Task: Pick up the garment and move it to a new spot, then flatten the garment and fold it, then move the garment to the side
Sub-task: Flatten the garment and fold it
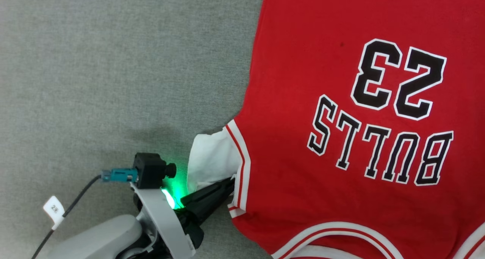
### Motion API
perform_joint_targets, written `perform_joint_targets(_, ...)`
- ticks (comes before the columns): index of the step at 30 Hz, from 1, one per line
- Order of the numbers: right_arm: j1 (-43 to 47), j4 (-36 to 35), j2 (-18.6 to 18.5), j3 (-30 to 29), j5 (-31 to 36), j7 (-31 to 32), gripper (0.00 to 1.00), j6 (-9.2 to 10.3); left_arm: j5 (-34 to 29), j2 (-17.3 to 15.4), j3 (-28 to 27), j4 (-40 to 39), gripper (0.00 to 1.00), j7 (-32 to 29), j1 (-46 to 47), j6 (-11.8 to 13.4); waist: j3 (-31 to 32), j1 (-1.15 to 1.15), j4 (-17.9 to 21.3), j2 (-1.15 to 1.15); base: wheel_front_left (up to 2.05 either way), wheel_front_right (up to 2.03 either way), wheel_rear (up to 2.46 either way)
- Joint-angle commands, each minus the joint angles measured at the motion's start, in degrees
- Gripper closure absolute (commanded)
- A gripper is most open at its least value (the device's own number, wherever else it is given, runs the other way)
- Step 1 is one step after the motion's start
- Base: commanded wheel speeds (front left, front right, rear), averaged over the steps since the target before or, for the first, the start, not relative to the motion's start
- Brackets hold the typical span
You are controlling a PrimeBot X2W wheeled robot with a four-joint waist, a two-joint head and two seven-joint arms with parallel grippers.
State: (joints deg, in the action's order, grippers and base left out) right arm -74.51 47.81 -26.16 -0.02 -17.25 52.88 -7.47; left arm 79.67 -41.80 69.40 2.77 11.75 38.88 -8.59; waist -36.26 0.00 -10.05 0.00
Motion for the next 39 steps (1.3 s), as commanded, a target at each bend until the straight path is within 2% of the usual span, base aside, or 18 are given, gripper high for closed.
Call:
perform_joint_targets(1,2.26,2.57,2.64,0.32,-0.29,0.39,0.94,-0.05,1.75,3.69,2.0,7.9,1.0,-1.26,-0.92,2.01,-0.36,0.0,0.59,0.0,0.0,0.0,0.0)
perform_joint_targets(2,1.98,3.06,2.95,0.36,-0.32,0.48,1.0,-0.05,1.86,3.63,1.99,7.91,1.0,-1.24,-0.76,2.01,-0.33,0.0,0.88,0.0,0.0,0.0,0.0)
perform_joint_targets(8,1.26,3.92,2.62,0.6,-1.25,-2.92,1.0,-0.03,0.94,3.16,1.24,8.37,1.0,0.62,-0.37,2.0,2.21,0.0,2.87,0.0,0.0,0.0,0.0)
perform_joint_targets(14,3.57,0.96,1.72,2.45,-7.1,-5.19,1.0,-0.03,0.8,2.93,0.61,8.38,1.0,1.98,-2.27,1.93,6.86,0.0,4.6,0.0,0.0,0.0,0.0)
perform_joint_targets(16,6.88,-2.24,-0.01,5.2,-10.16,-4.76,1.0,-0.03,0.96,2.58,0.19,8.29,1.0,2.4,-3.43,1.85,8.98,0.0,5.25,0.0,0.0,0.0,0.0)
perform_joint_targets(22,23.32,-17.21,-7.42,11.2,-21.96,-2.87,1.0,-0.03,0.96,1.92,-2.12,8.14,1.0,3.09,-6.91,1.5,14.93,0.0,7.57,0.0,0.0,0.0,0.0)
perform_joint_targets(26,37.47,-28.86,-11.73,11.07,-28.93,-0.45,1.0,-0.03,0.53,1.19,-3.96,7.96,1.0,3.22,-9.6,1.19,17.79,0.0,9.43,0.0,0.0,0.0,0.0)
perform_joint_targets(29,47.93,-37.11,-13.07,9.0,-32.83,1.31,1.0,-0.03,-0.33,1.05,-7.68,7.84,1.0,3.3,-11.85,1.19,19.37,0.0,10.99,0.0,0.0,0.0,0.0)
perform_joint_targets(34,65.01,-48.11,-11.42,5.51,-37.16,4.82,1.0,-0.03,-2.61,0.81,-12.01,7.54,1.0,3.33,-16.08,1.38,20.77,0.0,12.92,0.0,0.0,0.0,0.0)
perform_joint_targets(36,70.39,-51.55,-11.05,4.72,-36.92,6.35,1.0,-0.03,-3.51,0.85,-12.8,7.57,1.0,3.34,-17.04,1.51,21.07,0.0,13.26,0.0,0.0,0.0,0.0)
perform_joint_targets(39,77.04,-54.94,-7.55,3.88,-37.35,7.2,1.0,-0.03,-4.34,0.87,-13.88,7.85,1.0,3.34,-17.9,1.45,21.28,0.0,13.51,0.0,0.0,0.0,0.0)
